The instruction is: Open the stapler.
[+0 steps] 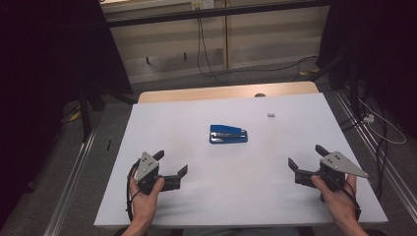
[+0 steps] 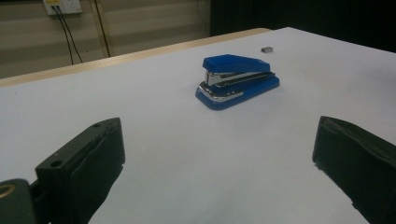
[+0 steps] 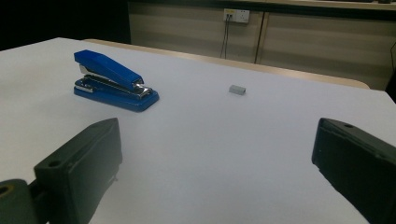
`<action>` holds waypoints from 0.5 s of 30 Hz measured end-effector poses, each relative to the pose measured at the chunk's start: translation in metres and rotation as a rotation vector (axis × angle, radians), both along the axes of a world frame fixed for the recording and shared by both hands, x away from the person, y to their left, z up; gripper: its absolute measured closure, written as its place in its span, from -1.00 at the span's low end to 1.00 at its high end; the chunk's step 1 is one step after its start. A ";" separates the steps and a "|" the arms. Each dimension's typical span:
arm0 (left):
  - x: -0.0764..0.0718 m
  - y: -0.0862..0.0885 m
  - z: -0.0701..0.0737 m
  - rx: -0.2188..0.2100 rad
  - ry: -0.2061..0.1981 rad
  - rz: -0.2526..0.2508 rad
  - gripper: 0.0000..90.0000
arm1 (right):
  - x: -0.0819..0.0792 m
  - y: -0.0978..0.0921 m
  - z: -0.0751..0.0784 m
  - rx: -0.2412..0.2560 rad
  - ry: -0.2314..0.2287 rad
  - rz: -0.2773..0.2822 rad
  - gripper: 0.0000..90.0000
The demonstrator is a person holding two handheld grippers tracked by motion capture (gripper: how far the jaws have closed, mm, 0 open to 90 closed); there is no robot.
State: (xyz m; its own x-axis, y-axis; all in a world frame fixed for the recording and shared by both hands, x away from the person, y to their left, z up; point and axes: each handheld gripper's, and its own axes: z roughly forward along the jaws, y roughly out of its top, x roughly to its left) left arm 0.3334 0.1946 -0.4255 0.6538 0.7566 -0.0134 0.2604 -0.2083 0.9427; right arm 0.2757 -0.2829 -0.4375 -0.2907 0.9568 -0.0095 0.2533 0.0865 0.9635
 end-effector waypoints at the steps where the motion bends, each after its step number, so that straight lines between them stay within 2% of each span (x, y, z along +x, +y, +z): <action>1: 0.001 0.000 0.000 -0.001 0.001 -0.003 -0.95 | 0.000 0.000 0.000 0.001 0.000 0.002 -0.97; 10: 0.002 0.002 -0.002 0.020 0.005 0.010 -0.95 | 0.004 0.002 -0.003 0.015 0.044 0.000 -0.99; 14: 0.002 0.004 -0.003 0.037 0.007 0.034 -0.95 | 0.007 0.005 -0.003 0.019 0.048 0.003 -0.99; 15: 0.002 0.007 -0.004 0.039 0.018 0.037 -0.95 | 0.008 0.005 -0.003 0.017 0.047 0.005 -0.99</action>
State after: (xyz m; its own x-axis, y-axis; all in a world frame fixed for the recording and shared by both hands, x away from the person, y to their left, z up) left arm 0.3355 0.2020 -0.4297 0.6251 0.7805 0.0047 0.2858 -0.2345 0.9291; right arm 0.2836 -0.2774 -0.4406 -0.2953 0.9552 0.0206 0.2979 0.0716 0.9519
